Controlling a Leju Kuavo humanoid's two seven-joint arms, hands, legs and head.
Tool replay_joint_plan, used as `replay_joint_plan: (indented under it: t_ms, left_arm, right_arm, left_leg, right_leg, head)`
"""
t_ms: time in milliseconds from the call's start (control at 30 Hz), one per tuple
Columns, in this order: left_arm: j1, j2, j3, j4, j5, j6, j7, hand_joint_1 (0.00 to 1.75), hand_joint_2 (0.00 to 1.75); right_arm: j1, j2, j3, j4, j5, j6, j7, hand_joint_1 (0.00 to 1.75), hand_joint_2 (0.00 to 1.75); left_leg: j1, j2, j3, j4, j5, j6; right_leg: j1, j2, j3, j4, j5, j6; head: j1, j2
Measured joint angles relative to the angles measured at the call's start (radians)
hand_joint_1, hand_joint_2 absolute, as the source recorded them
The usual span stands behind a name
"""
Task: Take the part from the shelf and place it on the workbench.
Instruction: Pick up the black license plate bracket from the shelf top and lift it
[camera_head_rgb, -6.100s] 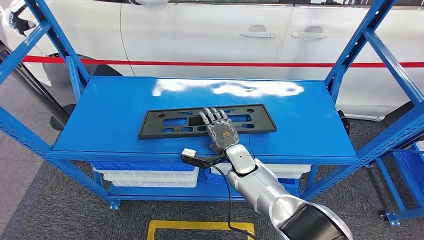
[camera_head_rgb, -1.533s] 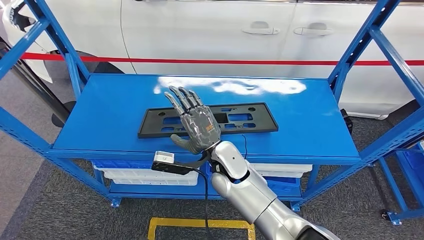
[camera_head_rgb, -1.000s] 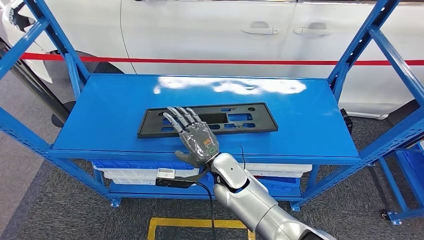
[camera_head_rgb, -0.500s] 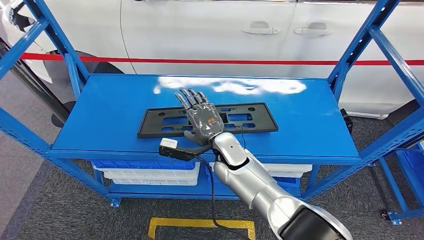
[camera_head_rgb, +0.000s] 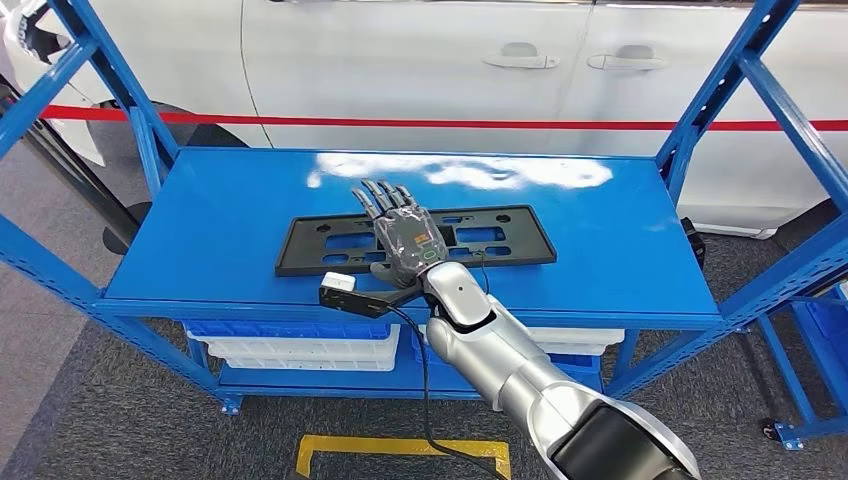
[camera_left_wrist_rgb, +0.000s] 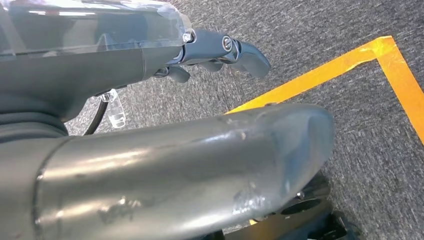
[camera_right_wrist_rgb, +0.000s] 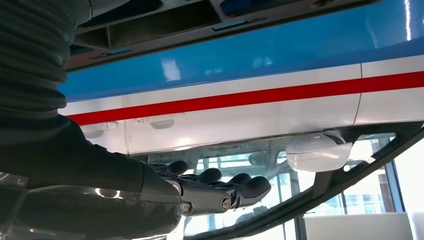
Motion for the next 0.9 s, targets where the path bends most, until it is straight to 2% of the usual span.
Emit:
replay_joint_plan:
  t_ms: [333, 900]
  left_arm:
    - [0.000, 0.000, 0.000, 0.000, 0.003, 0.005, -0.001, 0.00, 0.00]
    - [-0.009, -0.005, -0.025, 0.000, 0.001, 0.003, 0.006, 0.00, 0.00]
  right_arm:
    - [0.013, 0.014, 0.000, 0.013, 0.012, 0.002, -0.011, 0.00, 1.75]
    - [0.032, 0.020, 0.027, 0.142, 0.097, 0.011, 0.063, 0.00, 1.75]
  left_leg:
    - [0.000, 0.000, 0.000, 0.000, 0.000, 0.000]
    - [0.000, 0.000, 0.000, 0.000, 0.000, 0.000]
  right_leg:
    - [0.000, 0.000, 0.000, 0.000, 0.000, 0.000]
    - [0.000, 0.000, 0.000, 0.000, 0.000, 0.000]
  head:
    - [0.000, 0.000]
    - [0.000, 0.000]
